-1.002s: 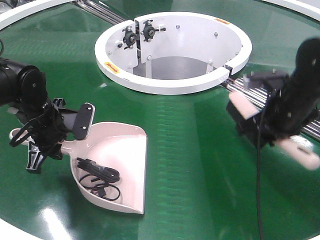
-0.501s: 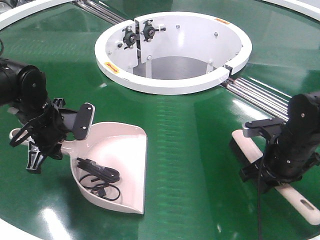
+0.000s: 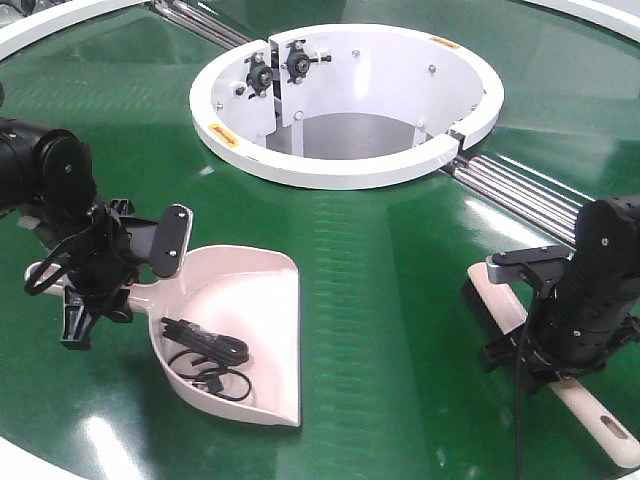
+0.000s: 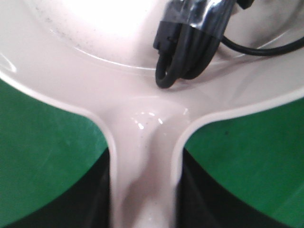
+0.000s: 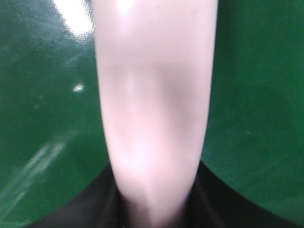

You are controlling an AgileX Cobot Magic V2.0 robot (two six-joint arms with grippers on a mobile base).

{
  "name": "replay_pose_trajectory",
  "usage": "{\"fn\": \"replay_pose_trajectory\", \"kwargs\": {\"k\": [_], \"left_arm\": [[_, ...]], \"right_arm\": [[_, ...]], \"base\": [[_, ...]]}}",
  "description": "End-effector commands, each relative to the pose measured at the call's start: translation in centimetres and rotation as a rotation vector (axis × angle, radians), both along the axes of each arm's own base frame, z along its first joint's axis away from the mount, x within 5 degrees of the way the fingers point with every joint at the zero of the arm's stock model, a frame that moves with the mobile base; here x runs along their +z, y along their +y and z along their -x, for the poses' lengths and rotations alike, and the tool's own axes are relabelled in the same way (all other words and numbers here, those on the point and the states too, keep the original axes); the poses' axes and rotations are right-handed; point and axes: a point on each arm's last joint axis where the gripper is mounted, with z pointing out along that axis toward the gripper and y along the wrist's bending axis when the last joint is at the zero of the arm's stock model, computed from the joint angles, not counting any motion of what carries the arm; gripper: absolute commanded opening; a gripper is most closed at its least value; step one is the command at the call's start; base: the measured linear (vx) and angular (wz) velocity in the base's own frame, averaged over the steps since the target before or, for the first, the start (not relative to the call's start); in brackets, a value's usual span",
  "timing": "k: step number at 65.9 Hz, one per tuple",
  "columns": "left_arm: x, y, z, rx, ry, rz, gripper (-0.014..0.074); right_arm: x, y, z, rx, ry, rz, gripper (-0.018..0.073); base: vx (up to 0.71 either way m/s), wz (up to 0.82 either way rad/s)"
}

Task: Clean and inspect green conveyor with broom and dustpan
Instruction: 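Move the brush back away from the dustpan with the right gripper, then lower the brush and dustpan onto the conveyor and release both grippers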

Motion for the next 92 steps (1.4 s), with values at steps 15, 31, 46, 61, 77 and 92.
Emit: {"fn": "replay_pose_trajectory", "kwargs": {"k": [15, 31, 46, 61, 77, 92], "left_arm": [[2.1, -1.2, 0.2, 0.020, -0.046, 0.116, -0.0003], [2.0, -0.5, 0.1, -0.005, -0.055, 0.043, 0.0078], [2.1, -0.6, 0.3, 0.006, -0.049, 0.051, 0.0292], [2.6, -0.5, 0.4, 0.098, -0.054, 0.072, 0.0576], [5.0, -0.2, 1.7, 0.176, -0.089, 0.103, 0.0652], [8.7, 0.3, 3.7, 0.302, -0.180, 0.190, 0.0613]], "right_arm": [[1.8, 0.0, -0.2, 0.003, -0.080, -0.008, 0.0271], [1.8, 0.0, -0.2, 0.003, -0.081, -0.008, 0.0335], [2.0, -0.1, -0.2, 0.007, -0.088, -0.003, 0.0366], [3.3, -0.3, 0.1, 0.018, -0.140, 0.011, 0.0419], [6.1, -0.4, 0.8, 0.024, -0.277, -0.002, 0.0452], [10.8, -0.6, 0.6, 0.039, -0.504, -0.005, 0.0452]], "base": [[0.00, 0.00], [0.00, 0.00], [0.00, 0.00], [0.00, 0.00], [0.00, 0.00], [0.00, 0.00]]}}
